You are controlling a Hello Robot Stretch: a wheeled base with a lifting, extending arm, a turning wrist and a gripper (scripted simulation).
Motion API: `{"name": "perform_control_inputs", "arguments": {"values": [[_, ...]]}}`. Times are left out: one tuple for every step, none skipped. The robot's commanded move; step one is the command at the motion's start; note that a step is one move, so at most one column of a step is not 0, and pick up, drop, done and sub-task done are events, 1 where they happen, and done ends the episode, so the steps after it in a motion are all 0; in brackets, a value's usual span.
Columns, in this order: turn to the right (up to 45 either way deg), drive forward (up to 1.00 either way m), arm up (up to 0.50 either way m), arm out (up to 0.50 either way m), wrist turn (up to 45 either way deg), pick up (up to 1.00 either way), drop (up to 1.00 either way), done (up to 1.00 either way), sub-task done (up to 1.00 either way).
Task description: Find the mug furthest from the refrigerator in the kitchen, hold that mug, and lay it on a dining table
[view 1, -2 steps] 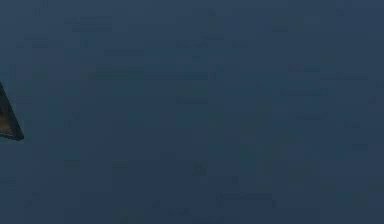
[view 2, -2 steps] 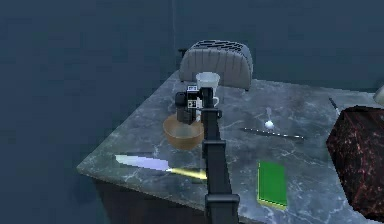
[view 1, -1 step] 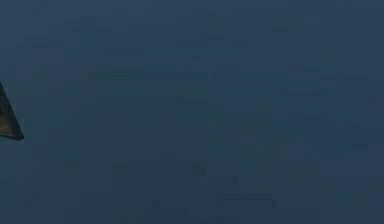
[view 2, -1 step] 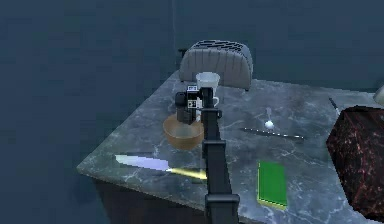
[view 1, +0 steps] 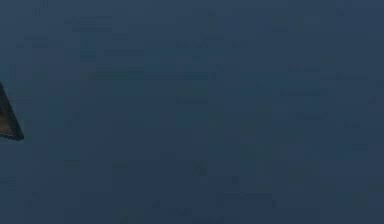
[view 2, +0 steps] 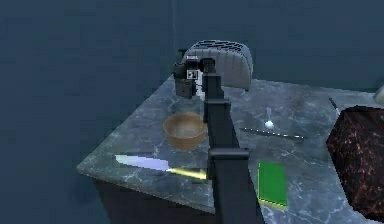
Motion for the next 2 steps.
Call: {"name": "perform_control_inputs", "arguments": {"values": [[0.0, 0.00, 0.06, 0.00, 0.0, 0.00, 0.00, 0.00, 0.00], [0.0, 0.00, 0.00, 0.00, -45.0, 0.00, 0.00, 0.00, 0.00]]}}
